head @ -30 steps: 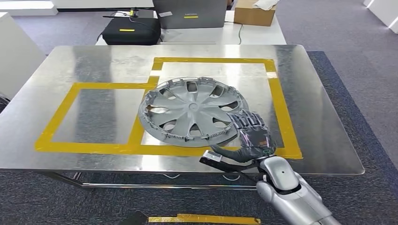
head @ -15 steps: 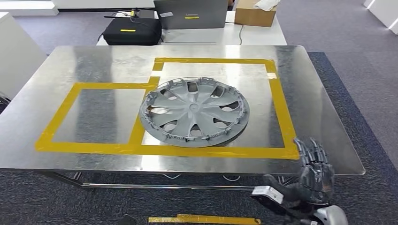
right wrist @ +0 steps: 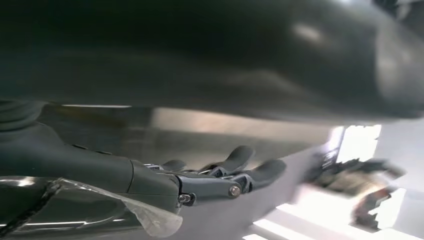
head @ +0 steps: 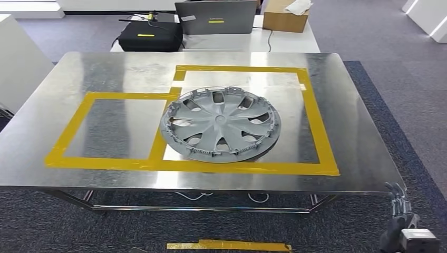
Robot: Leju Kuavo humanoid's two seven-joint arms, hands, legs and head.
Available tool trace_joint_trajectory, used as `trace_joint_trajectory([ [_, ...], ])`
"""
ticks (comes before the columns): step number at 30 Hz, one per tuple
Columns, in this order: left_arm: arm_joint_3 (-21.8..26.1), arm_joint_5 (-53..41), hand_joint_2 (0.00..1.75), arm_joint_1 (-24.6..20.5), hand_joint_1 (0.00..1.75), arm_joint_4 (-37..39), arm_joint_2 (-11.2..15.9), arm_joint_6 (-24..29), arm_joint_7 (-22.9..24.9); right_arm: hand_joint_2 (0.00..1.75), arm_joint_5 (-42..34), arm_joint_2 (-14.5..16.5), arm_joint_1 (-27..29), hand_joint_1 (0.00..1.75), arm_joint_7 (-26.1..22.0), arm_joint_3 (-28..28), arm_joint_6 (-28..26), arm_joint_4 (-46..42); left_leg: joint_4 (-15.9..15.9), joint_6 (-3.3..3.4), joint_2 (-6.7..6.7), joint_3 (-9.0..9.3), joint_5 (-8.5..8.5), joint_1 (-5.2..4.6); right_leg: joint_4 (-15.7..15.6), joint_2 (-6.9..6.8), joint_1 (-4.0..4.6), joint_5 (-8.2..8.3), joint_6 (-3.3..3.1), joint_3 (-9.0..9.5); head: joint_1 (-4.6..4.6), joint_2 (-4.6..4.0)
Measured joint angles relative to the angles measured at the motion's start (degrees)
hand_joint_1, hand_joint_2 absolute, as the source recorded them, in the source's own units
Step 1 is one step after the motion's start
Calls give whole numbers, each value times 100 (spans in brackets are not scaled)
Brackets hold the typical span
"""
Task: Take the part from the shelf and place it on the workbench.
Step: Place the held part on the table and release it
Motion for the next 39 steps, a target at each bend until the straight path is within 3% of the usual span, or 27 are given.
trace_joint_trajectory([
  [1, 31, -37, 0, 3, 0, -1, -17, 6, 7, 0, 48, 44, -198, 0, -3, -533, 107, 402, 34, -25, 19, -14, -11, 5, -375, -74, -11, 95, 35, 237, 3, 0],
  [3, 90, -121, 0, 27, 0, -5, -48, 20, 43, 0, 186, 56, -569, 0, 41, -1550, 17, 1291, 120, -89, 40, -47, -44, -11, -859, -180, -7, 194, 18, 551, 23, 0],
  [7, 217, -325, 0, 72, 0, -9, -92, 55, 162, 0, 863, -88, -1126, 0, 548, -3273, -1057, 3332, 234, -184, 109, -83, -107, -22, -883, -71, 12, 195, -194, 514, 31, 0],
  [9, 267, -421, 0, 76, 0, -9, -103, 91, 216, 0, 1314, -114, -1251, 0, 952, -3728, -1618, 4148, 569, -232, 55, -199, -423, -8, -887, -2, 9, 248, -285, 448, 26, 0],
  [11, 295, -529, 0, 80, 0, -9, -106, 137, 272, 0, 1801, -111, -1373, 0, 1504, -3959, -2072, 4913, 1281, -250, -7, -442, -895, -9, -885, 96, 40, 317, -355, 351, 23, 0],
  [12, 300, -579, 0, 81, 0, -9, -105, 161, 292, 0, 2038, -89, -1421, 0, 1772, -4016, -2231, 5271, 1590, -235, -15, -538, -1039, -17, -883, 144, 63, 353, -378, 303, 25, 0],
  [13, 302, -619, 0, 83, 0, -9, -105, 178, 297, 0, 2241, -57, -1457, 0, 1960, -4037, -2309, 5561, 1737, -199, -20, -561, -1070, -31, -882, 193, 94, 392, -397, 255, 25, 0],
  [14, 303, -650, 0, 84, 0, -9, -105, 193, 299, 0, 2433, -22, -1489, 0, 2097, -4042, -2353, 5823, 1671, -139, -31, -490, -988, -56, -882, 245, 130, 434, -413, 210, 25, 0],
  [15, 305, -676, 0, 84, 0, -9, -105, 203, 299, 0, 2612, 17, -1522, 0, 2204, -4038, -2368, 6061, 1403, -51, -64, -329, -827, -95, -883, 302, 170, 480, -428, 163, 26, 0],
  [17, 319, -714, 0, 82, 0, -12, -78, 208, 302, 0, 2905, 112, -1596, 0, 2337, -3978, -2323, 6445, 580, 219, -272, 125, -517, -214, -885, 411, 219, 579, -448, 79, 43, 0],
  [18, 329, -738, 0, 80, 0, -14, -62, 206, 304, 0, 3031, 162, -1629, 0, 2382, -3925, -2287, 6596, 270, 314, -370, 286, -416, -270, -892, 459, 214, 632, -441, 49, 48, 0],
  [19, 338, -768, 0, 79, 0, -15, -49, 199, 315, 0, 3147, 203, -1654, 0, 2411, -3859, -2254, 6727, 83, 372, -445, 373, -366, -314, -903, 500, 194, 684, -423, 27, 53, 0],
  [20, 344, -803, 0, 78, 0, -15, -31, 187, 334, 0, 3233, 240, -1669, 0, 2410, -3798, -2239, 6836, 25, 378, -452, 380, -336, -338, -920, 540, 182, 739, -391, 9, 53, 0],
  [22, 347, -876, 0, 77, 0, -14, -30, 155, 373, 0, 3319, 268, -1687, 0, 2341, -3719, -2229, 6973, -68, 336, -358, 345, -191, -328, -948, 558, 174, 797, -339, -41, 36, 0],
  [23, 352, -903, 0, 75, 0, -15, -23, 144, 385, 0, 3328, 274, -1695, 0, 2295, -3697, -2213, 7024, -124, 324, -296, 310, -108, -305, -899, 477, 183, 699, -313, -85, 48, 0],
  [25, 362, -933, 0, 84, 0, -15, -22, 135, 391, 0, 3328, 242, -1724, 0, 2236, -3667, -2160, 7087, -200, 275, -142, 197, 45, -250, -505, 233, 163, 202, -248, -232, 77, 0],
  [27, 367, -950, 0, 112, 0, -15, -30, 132, 392, 0, 3328, 210, -1757, 0, 2218, -3647, -2132, 7124, -191, 240, 22, 42, 151, -226, 172, 113, 100, -272, -143, -372, 97, 0],
  [28, 367, -957, 0, 119, 0, -15, -35, 131, 393, 0, 3328, 193, -1764, 0, 2213, -3642, -2131, 7136, -170, 212, 110, -45, 200, -206, 437, 91, 65, -319, -85, -376, 95, 0],
  [29, 368, -964, 0, 118, 0, -15, -41, 131, 393, 0, 3328, 179, -1766, 0, 2209, -3638, -2140, 7146, -133, 181, 197, -141, 243, -179, 551, 71, 29, -231, -24, -308, 97, 0],
  [30, 368, -971, 0, 112, 0, -15, -45, 132, 396, 0, 3328, 164, -1764, 0, 2207, -3634, -2159, 7152, -74, 147, 278, -248, 278, -144, 479, 37, -8, -59, 42, -146, 97, 0],
  [31, 368, -988, 0, 102, 0, -15, -46, 132, 402, 0, 3333, 156, -1766, 0, 2206, -3628, -2181, 7156, 10, 107, 350, -359, 299, -110, 218, -35, -49, 102, 112, 114, 98, 0],
  [32, 368, -1011, 0, 93, 0, -16, -44, 134, 409, 0, 3360, 157, -1781, 0, 2210, -3615, -2198, 7168, 116, 59, 412, -471, 307, -85, -165, -150, -72, 147, 179, 434, 110, 0],
  [33, 368, -1043, 0, 86, 0, -17, -48, 136, 417, 0, 3398, 160, -1801, 0, 2214, -3594, -2210, 7179, 224, 11, 470, -569, 309, -72, -534, -247, -75, 102, 185, 704, 117, 0],
  [35, 368, -1104, 0, 66, 0, -20, -51, 151, 432, 0, 3485, 170, -1832, 0, 2223, -3541, -2216, 7212, 367, -82, 581, -668, 333, -68, -937, -332, -41, -87, 63, 916, 126, 0],
  [37, 369, -1141, 0, 53, 0, -20, -55, 169, 453, 0, 3521, 170, -1813, 0, 2233, -3509, -2235, 7240, 397, -155, 622, -680, 364, -44, -941, -258, -24, -78, -130, 800, 116, 0],
  [38, 371, -1149, 0, 57, 0, -20, -54, 173, 465, 0, 3533, 170, -1802, 0, 2241, -3506, -2248, 7253, 436, -199, 513, -695, 263, -24, -937, -221, -25, -27, -190, 745, 113, 0],
  [39, 376, -1148, 0, 73, 0, -20, -53, 174, 474, 0, 3548, 171, -1798, 0, 2250, -3505, -2262, 7264, 552, -241, 359, -722, 52, -9, -937, -181, -26, 35, -243, 677, 110, 0],
])
